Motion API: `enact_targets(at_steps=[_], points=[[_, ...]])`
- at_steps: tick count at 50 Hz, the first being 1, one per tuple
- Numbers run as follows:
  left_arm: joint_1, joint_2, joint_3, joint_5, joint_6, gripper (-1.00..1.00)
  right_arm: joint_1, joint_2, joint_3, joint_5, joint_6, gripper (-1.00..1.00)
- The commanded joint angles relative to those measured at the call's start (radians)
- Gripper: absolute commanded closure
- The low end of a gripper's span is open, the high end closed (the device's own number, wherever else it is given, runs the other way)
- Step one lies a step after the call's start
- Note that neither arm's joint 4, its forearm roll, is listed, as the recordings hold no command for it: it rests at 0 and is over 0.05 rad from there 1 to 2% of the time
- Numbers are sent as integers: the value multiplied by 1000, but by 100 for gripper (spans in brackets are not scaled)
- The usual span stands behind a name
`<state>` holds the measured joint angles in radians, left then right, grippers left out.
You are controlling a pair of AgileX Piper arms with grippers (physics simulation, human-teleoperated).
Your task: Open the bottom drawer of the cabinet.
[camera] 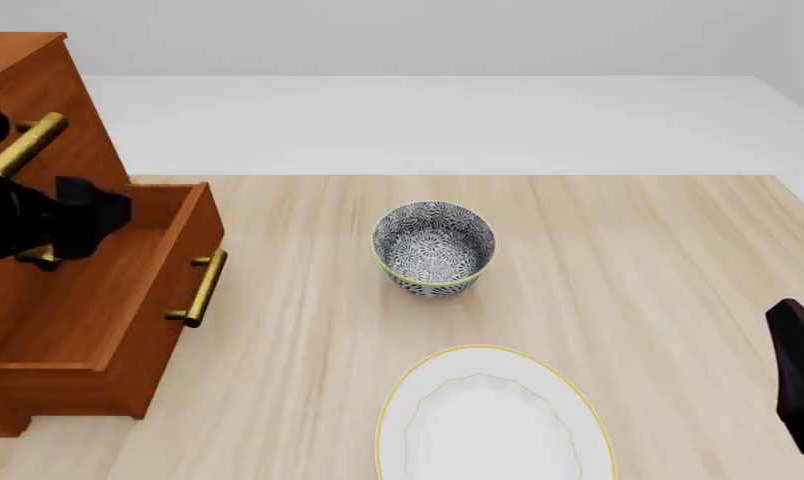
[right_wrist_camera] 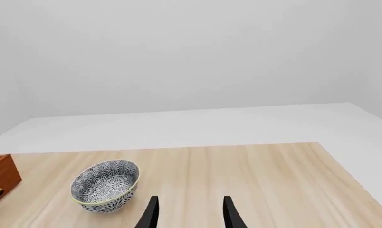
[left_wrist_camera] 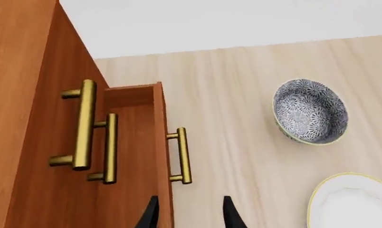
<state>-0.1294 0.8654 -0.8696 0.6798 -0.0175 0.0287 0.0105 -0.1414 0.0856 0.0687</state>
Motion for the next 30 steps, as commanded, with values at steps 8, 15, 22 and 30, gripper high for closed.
enact_targets(at_steps=[8,15,22,30], points=[[67,36,36,-23,-92,-100,1,-10,-87,94,1,-100],[90,72,51,-54,-93,-100,-2,-10,141,-138,-8,-100],[119,116,66,-87,-95,-100,-1,-10,140,-143,-15,-100],[141,161,85,-127,-88,-100,-5,-10,135,-131,-2,-100]])
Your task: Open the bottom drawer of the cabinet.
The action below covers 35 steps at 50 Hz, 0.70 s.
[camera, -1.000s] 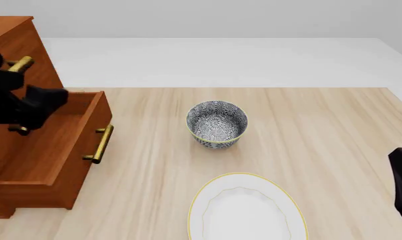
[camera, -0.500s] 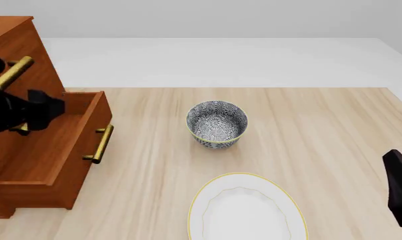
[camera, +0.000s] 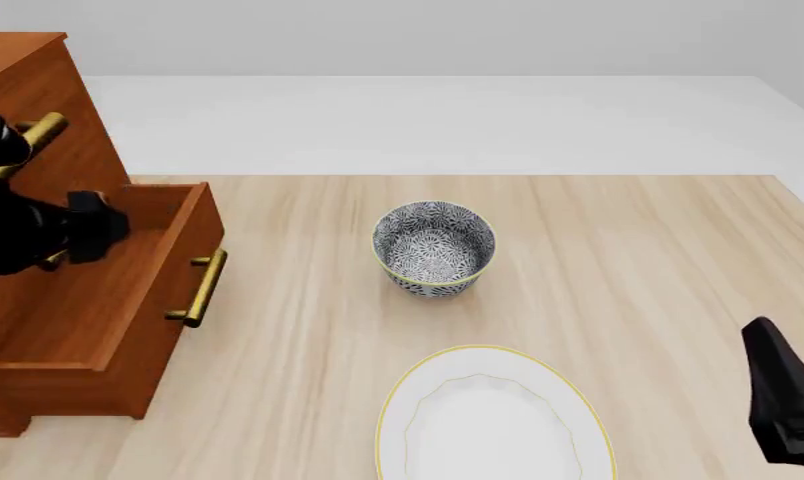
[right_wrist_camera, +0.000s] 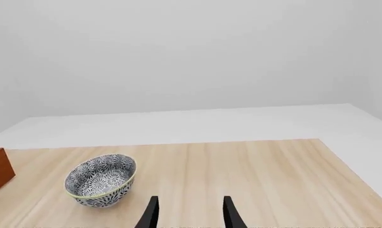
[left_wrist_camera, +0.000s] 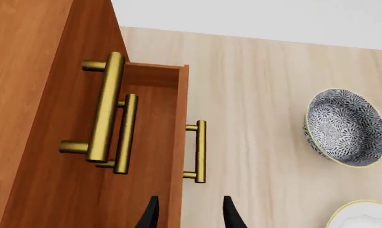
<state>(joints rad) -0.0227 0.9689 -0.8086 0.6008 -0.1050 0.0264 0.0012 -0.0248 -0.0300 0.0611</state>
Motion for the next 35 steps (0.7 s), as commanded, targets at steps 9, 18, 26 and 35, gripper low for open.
enact_targets(at_steps=[9,18,26,35], points=[[55,87,66,-94,8,-100,-3,0,-13,17,6,-100],[72,123,87,-133,25,-100,-5,0,-8,12,9,-100],[78,140,116,-160,35,-100,-6,0,-4,9,10,-100],[77,168,137,-189,28,-100,-6,0,-12,16,9,-100]])
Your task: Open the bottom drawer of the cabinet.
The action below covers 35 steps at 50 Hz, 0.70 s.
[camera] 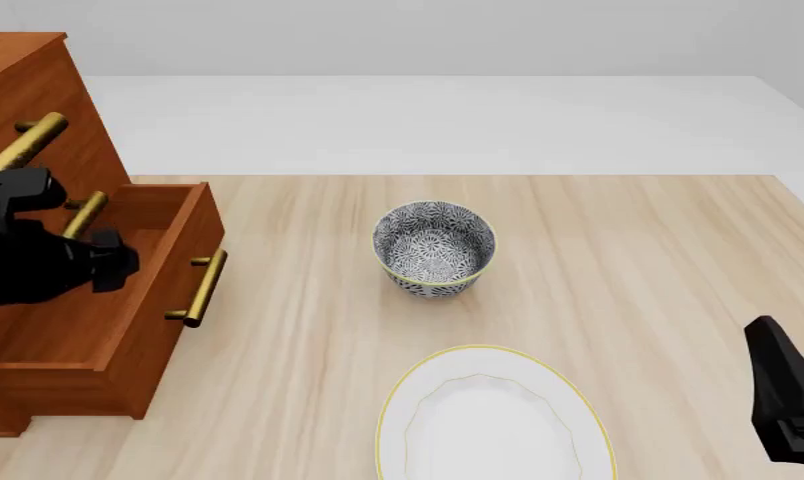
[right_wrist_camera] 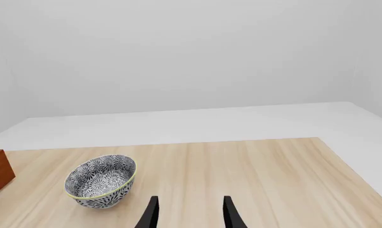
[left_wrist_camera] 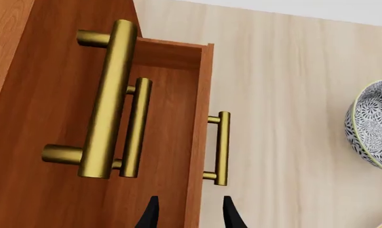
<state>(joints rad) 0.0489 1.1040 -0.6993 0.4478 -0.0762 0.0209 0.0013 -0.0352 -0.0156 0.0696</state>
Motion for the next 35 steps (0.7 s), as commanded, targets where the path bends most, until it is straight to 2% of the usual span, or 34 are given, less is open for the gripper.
enact_targets(at_steps=[1,27,28,30,31,33,35], points=[[9,37,30,-43,11,-100,-1,0,1,0,1,-100],[-5,143,94,-161,17,-100,-3,1,4,-5,1,-100],[-15,144,98,-161,1,-100,-3,1,4,-5,1,-100],[-13,145,104,-169,18,-100,-3,1,-7,6,0,-100],[-27,150,112,-173,-6,-100,-3,1,-16,15,0,-100],[-16,156,113,-183,12,-100,-3,1,-25,23,0,-100],[-24,162,117,-187,-3,-100,-3,1,-26,24,0,-100]])
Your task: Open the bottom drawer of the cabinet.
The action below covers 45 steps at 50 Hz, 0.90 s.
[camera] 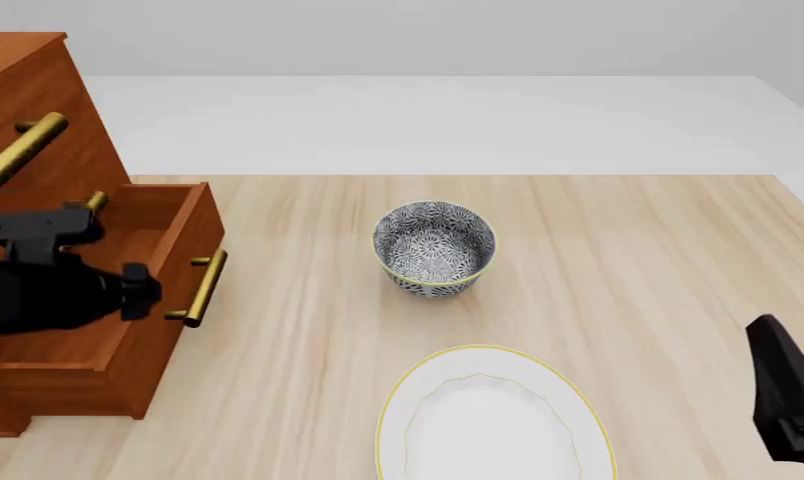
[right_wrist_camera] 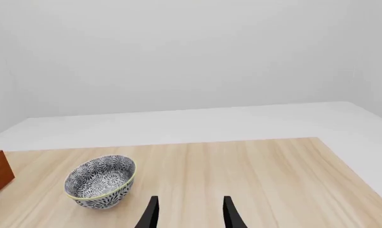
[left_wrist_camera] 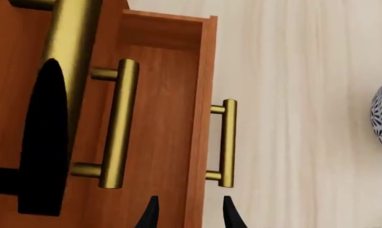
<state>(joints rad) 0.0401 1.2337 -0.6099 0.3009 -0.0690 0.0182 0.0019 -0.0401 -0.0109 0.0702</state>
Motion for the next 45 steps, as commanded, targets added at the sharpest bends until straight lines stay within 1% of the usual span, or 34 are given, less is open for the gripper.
enact_targets(at_steps=[1,2,7,8,10,12,14,22,34,37,38,45], points=[[-10,37,29,-46,-3,-100,0,0,-25,23,-1,-100],[-7,40,29,-50,6,-100,0,0,-26,24,-1,-100],[-18,60,37,-66,-10,-100,-1,1,-20,19,-1,-100],[-15,65,38,-72,2,-100,0,1,-17,15,-1,-100],[-22,70,42,-77,-10,-100,-1,1,-13,12,-1,-100],[-17,78,43,-88,3,-100,-1,1,-11,10,-1,-100],[-25,81,49,-93,-7,-100,-1,1,-3,2,-1,-100],[-19,120,61,-130,-6,-100,-3,-1,17,-16,0,-100],[-30,159,84,-171,-13,-100,-4,-1,17,-16,1,-100],[-37,163,90,-179,-22,-100,-5,-1,18,-17,0,-100],[-49,161,96,-180,-40,-100,-5,-1,18,-16,0,-100],[-84,156,113,-190,-75,-100,-5,1,1,-1,-1,-100]])
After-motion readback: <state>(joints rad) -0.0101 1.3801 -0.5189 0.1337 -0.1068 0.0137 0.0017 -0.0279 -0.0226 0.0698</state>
